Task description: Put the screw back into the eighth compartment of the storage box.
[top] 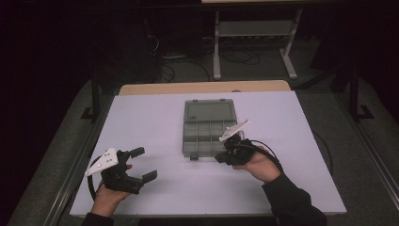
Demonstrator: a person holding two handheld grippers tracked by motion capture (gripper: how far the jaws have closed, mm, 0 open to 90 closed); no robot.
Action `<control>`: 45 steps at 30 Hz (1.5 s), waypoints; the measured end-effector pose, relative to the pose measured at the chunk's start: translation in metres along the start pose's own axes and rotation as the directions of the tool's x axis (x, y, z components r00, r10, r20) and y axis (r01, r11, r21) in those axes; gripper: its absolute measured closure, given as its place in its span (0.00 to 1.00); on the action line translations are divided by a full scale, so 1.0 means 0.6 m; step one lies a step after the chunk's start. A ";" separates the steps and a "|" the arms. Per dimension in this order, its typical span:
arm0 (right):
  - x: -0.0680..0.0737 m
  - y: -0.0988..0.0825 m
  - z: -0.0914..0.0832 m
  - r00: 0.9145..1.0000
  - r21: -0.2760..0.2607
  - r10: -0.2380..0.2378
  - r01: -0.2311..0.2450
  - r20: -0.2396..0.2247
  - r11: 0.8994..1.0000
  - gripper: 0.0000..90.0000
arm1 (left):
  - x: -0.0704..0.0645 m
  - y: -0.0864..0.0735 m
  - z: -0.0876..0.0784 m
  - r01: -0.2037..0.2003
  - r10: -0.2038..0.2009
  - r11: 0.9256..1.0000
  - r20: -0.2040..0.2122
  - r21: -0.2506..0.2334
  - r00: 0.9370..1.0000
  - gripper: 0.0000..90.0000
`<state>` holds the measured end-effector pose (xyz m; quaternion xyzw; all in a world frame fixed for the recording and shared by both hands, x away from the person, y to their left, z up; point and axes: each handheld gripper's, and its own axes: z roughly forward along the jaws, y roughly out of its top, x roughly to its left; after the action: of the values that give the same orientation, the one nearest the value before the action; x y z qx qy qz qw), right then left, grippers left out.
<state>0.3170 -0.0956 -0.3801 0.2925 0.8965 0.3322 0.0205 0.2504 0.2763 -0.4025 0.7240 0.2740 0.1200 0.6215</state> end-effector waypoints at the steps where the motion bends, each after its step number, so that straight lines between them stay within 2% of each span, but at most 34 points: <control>1: -0.003 0.001 -0.002 1.000 -0.009 0.010 -0.010 0.001 1.000 0.97 | 0.000 0.000 0.000 0.000 0.000 1.000 0.000 0.000 1.000 0.00; 4: -0.014 0.001 -0.010 0.999 -0.024 0.028 -0.027 0.022 0.999 0.97 | 0.001 0.000 -0.001 -0.003 0.003 1.000 -0.001 0.002 1.000 0.00; 5: -0.024 0.000 -0.016 0.998 -0.038 0.046 -0.045 0.033 0.998 0.97 | 0.001 0.000 -0.001 0.009 -0.009 1.000 -0.004 -0.003 1.000 0.00; 7: -0.027 0.000 -0.018 0.998 -0.043 0.051 -0.049 0.039 0.998 0.97 | 0.001 0.000 0.000 0.013 -0.013 1.000 -0.007 -0.006 1.000 0.00; 8: -0.039 0.000 -0.024 0.996 -0.060 0.063 -0.059 0.059 0.996 0.97 | 0.001 0.001 0.000 0.009 -0.009 1.000 -0.008 -0.008 1.000 0.00; 10: -0.044 0.001 -0.025 0.995 -0.064 0.070 -0.065 0.070 0.996 0.97 | 0.002 0.002 0.000 0.009 -0.009 1.000 -0.010 -0.008 1.000 0.00; 14: -0.061 0.004 -0.030 0.987 -0.087 0.088 -0.076 0.136 0.993 0.97 | 0.000 0.001 0.001 0.009 -0.009 1.000 -0.010 -0.005 1.000 0.00; 18: -0.072 0.004 -0.033 0.982 -0.088 0.095 -0.082 0.161 0.993 0.97 | 0.001 0.001 0.002 0.008 -0.008 1.000 -0.007 0.001 1.000 0.00; 23: -0.089 -0.002 -0.026 0.974 -0.073 0.132 -0.120 0.187 0.990 0.97 | 0.002 -0.001 0.002 0.005 -0.005 1.000 -0.003 0.007 1.000 0.00; 25: -0.096 -0.004 -0.020 0.972 -0.072 0.138 -0.127 0.190 0.989 0.97 | 0.001 0.000 0.002 0.015 -0.015 1.000 -0.002 -0.001 1.000 0.00; 31: -0.107 -0.010 -0.005 0.972 -0.045 0.145 -0.139 0.186 0.989 0.97 | 0.000 0.000 0.001 0.004 -0.004 1.000 0.001 0.003 1.000 0.00; 40: -0.111 -0.014 0.006 0.973 -0.027 0.150 -0.148 0.174 0.989 0.96 | 0.000 0.000 0.002 0.005 -0.005 1.000 0.003 0.006 1.000 0.00; 41: -0.112 -0.015 0.004 0.974 -0.036 0.142 -0.138 0.175 0.990 0.89 | 0.000 0.000 0.002 0.007 -0.007 1.000 0.001 0.005 1.000 0.00; 45: -0.109 -0.013 -0.011 0.972 -0.086 0.174 -0.162 0.156 0.983 0.64 | 0.000 0.000 0.002 0.008 -0.008 1.000 0.002 0.006 1.000 0.00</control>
<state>0.3656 -0.1393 -0.3900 0.3924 0.8511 0.3403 0.0760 0.2507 0.2754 -0.4029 0.7248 0.2766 0.1161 0.6203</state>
